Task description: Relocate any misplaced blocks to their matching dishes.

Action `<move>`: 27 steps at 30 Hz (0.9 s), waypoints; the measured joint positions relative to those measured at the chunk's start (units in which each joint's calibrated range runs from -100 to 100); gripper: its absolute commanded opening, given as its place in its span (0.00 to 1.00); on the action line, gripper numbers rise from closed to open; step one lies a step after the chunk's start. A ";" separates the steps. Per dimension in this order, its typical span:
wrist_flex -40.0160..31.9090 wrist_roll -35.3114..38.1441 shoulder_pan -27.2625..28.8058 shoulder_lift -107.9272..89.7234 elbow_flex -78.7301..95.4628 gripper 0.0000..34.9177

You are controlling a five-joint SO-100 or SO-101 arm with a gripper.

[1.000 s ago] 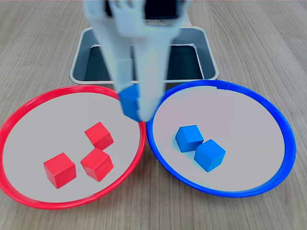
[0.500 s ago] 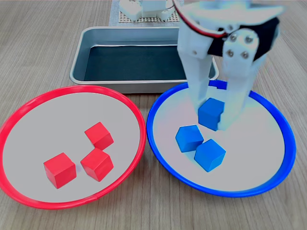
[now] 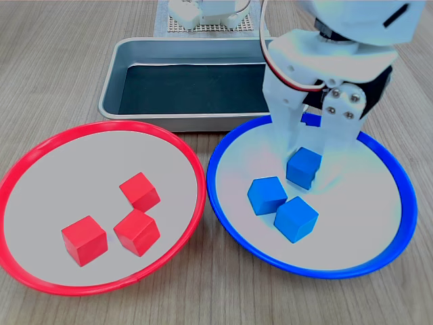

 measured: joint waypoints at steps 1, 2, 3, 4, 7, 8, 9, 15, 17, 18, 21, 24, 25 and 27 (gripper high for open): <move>0.00 -0.15 0.00 0.43 -0.45 0.01; 0.00 -0.20 0.09 0.77 -0.73 0.01; -0.08 -0.29 0.44 1.11 -1.09 0.01; -0.24 -0.29 0.62 1.45 -1.36 0.01; -0.73 -0.29 0.71 2.39 -2.36 0.01; -0.82 -0.29 0.53 2.73 -2.81 0.01; -0.82 -0.29 0.44 2.90 -3.09 0.01; -2.61 -0.29 0.88 4.35 -4.81 0.05; -3.10 -0.20 1.15 4.94 -5.26 0.10; -3.26 0.00 1.15 5.12 -5.72 0.11; -3.34 0.34 1.06 5.29 -6.26 0.14; -3.34 0.78 1.59 5.29 -6.53 0.18; -3.34 0.98 1.95 5.29 -6.53 0.20; -3.34 1.17 2.21 5.29 -6.62 0.21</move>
